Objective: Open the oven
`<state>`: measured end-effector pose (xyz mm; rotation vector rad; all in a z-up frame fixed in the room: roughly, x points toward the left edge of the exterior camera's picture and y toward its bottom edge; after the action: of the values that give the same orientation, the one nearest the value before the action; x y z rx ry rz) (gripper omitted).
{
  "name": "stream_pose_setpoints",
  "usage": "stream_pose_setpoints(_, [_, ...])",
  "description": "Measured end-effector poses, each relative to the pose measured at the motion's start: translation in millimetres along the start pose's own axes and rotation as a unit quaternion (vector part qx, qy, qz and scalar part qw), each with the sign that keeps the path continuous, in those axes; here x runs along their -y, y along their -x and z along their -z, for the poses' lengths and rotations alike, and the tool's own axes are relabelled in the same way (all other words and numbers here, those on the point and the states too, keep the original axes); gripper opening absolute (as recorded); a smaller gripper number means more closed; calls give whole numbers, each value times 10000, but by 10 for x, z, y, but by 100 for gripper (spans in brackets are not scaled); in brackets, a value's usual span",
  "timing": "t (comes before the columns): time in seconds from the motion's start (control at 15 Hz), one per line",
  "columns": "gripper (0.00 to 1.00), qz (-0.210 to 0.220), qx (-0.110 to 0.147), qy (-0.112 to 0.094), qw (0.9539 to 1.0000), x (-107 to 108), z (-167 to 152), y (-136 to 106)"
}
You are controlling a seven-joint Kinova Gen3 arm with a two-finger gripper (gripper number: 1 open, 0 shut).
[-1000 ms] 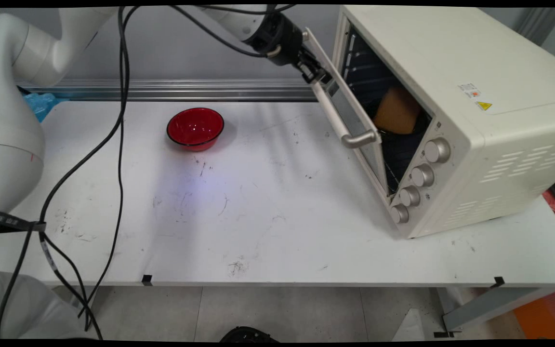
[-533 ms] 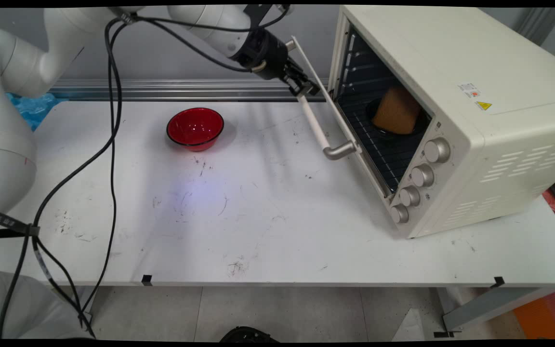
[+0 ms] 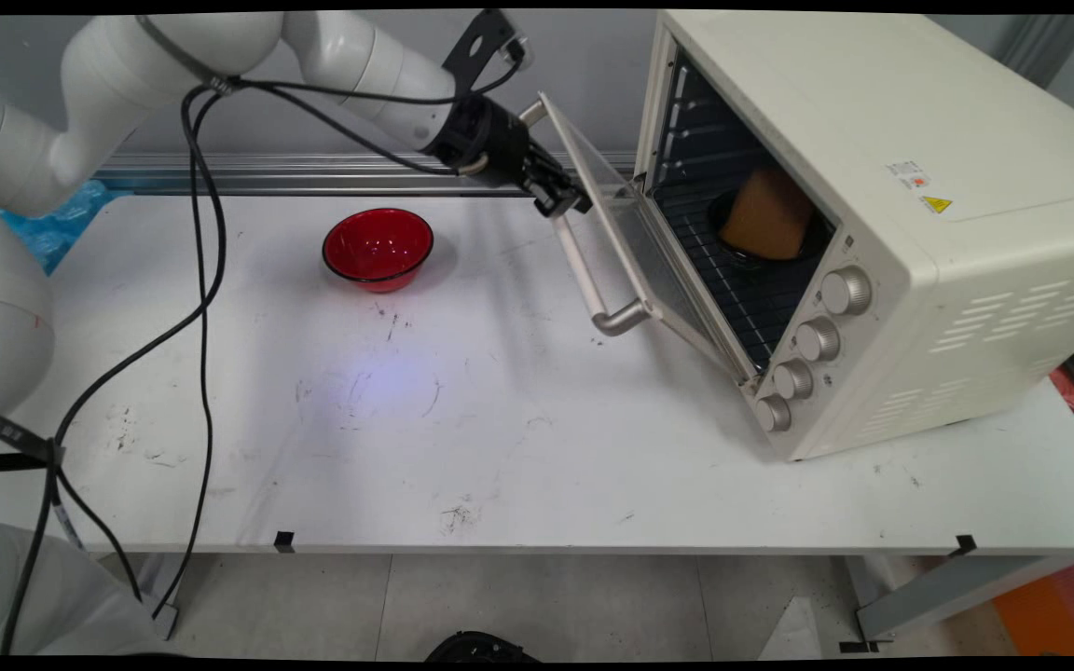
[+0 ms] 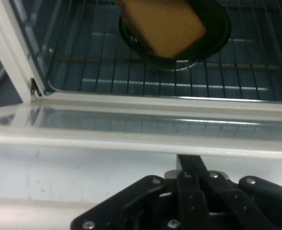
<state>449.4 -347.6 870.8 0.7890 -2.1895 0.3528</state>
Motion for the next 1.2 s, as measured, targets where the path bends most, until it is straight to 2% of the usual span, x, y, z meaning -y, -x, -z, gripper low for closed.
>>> stream_pose_setpoints(0.8, [0,29,57,146,9999,35,-12,693])
stream_pose_setpoints(1.2, [0,-30,86,220,9997,46,1,955])
